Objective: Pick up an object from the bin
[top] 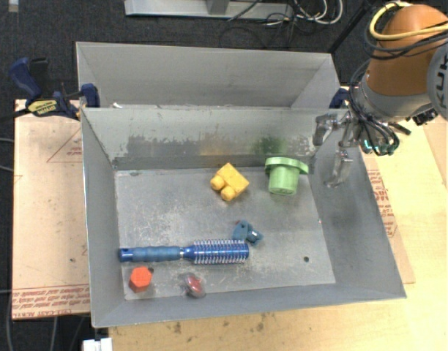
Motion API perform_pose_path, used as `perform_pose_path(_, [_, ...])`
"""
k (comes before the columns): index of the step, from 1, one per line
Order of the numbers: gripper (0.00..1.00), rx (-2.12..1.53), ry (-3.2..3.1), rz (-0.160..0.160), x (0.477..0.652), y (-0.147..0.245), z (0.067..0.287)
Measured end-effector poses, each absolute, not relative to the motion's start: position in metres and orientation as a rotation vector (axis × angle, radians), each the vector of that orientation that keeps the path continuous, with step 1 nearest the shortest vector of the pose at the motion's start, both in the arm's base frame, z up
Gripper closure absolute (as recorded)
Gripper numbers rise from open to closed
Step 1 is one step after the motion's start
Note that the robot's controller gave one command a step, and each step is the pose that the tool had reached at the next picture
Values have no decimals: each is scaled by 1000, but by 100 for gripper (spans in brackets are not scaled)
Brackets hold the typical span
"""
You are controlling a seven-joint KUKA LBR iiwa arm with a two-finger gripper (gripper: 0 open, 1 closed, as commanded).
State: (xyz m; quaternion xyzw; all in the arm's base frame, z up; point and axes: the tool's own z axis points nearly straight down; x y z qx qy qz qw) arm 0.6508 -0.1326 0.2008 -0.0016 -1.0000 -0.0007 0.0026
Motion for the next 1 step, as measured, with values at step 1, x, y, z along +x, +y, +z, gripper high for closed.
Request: perform_pose_path(1, [0,-391,-3132,0,628,-74,94])
